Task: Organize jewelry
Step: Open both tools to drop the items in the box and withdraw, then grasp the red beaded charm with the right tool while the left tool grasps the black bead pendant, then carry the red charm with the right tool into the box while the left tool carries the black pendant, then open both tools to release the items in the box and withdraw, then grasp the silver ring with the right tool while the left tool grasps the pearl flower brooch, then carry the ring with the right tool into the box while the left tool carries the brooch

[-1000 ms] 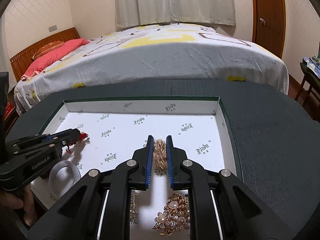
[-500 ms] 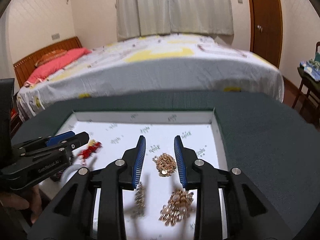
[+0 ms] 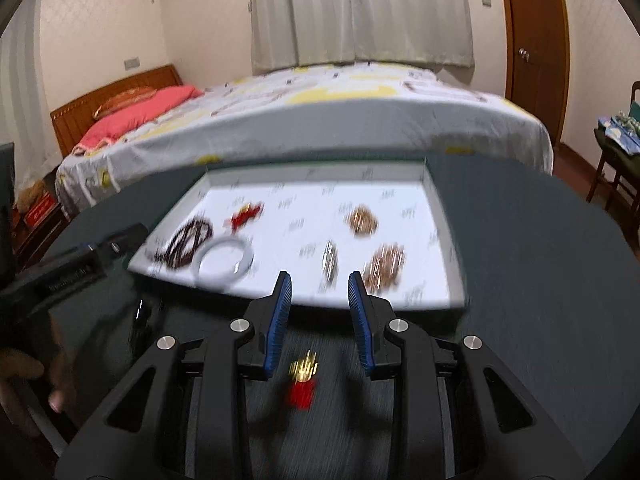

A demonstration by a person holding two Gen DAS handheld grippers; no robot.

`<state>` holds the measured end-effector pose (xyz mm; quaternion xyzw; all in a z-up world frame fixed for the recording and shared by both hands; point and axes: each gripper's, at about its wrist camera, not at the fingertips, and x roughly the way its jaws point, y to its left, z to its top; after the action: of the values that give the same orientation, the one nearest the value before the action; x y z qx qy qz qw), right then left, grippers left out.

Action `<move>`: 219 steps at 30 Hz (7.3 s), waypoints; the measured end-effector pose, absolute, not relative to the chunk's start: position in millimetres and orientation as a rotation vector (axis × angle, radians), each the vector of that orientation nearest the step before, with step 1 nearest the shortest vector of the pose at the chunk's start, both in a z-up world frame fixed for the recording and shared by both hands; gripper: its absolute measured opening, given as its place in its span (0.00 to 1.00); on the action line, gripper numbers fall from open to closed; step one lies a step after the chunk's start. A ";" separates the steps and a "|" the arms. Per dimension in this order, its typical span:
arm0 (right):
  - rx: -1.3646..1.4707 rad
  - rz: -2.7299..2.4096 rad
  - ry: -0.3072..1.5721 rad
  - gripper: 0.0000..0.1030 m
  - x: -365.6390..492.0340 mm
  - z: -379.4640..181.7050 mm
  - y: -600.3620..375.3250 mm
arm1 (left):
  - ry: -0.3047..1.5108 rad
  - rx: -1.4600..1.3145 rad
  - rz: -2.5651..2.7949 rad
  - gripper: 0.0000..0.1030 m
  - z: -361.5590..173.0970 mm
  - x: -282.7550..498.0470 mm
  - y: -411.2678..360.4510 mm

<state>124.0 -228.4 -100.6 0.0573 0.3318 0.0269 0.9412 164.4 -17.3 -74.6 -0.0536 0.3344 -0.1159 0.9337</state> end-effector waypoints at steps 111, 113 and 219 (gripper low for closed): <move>0.067 0.004 0.539 0.11 217.8 -67.8 -273.5 | 0.671 -0.042 -0.402 0.17 -62.1 250.7 -116.0; 0.070 -0.003 0.577 0.11 228.7 -82.0 -277.7 | 0.703 -0.021 -0.393 0.17 -74.6 259.9 -125.3; 0.165 0.092 0.793 0.04 98.7 -123.9 -239.9 | 0.859 0.029 -0.361 0.16 -124.4 118.9 -68.2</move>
<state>98.7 -239.9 -123.9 0.0800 0.3854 0.0450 0.9182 118.9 -68.2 -124.4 0.0141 0.4140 -0.1740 0.8934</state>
